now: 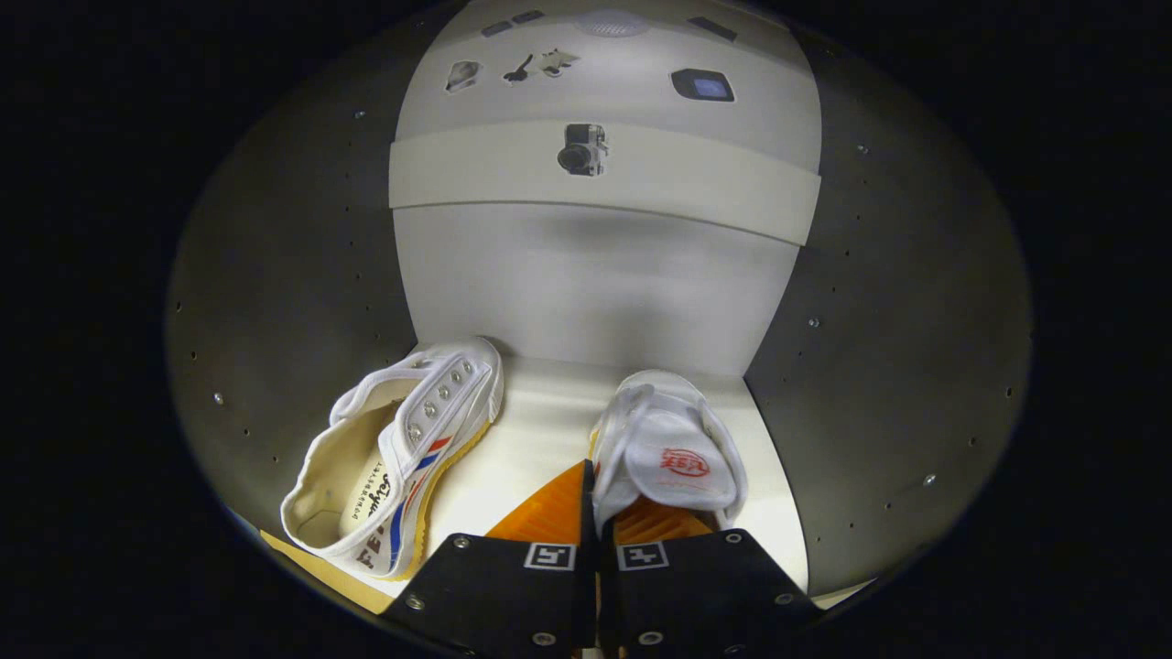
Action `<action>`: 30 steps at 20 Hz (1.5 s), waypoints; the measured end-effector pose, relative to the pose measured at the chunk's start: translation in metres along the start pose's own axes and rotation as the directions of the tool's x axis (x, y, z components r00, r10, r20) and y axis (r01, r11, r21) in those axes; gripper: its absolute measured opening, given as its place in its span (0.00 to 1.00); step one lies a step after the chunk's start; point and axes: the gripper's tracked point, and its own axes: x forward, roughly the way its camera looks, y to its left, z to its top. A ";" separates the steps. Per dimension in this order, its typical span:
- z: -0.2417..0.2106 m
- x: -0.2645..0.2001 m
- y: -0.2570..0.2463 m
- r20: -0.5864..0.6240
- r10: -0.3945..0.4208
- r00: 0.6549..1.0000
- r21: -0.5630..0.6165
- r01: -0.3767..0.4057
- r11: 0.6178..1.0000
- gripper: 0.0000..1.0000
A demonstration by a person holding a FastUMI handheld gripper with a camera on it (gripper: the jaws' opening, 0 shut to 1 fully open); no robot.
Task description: Open the shoe cabinet door, grab the shoes and put them into the shoe cabinet, then close the shoe cabinet door.
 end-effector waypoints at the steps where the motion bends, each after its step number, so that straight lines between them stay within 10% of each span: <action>1: -0.001 0.001 0.002 0.001 0.000 1.000 0.004 0.000 1.000 0.04; 14: 0.000 -0.080 0.007 0.105 -0.040 0.994 0.069 0.033 0.997 0.09; 30: -0.017 -0.322 0.040 0.346 -0.132 0.929 0.173 0.075 0.982 0.13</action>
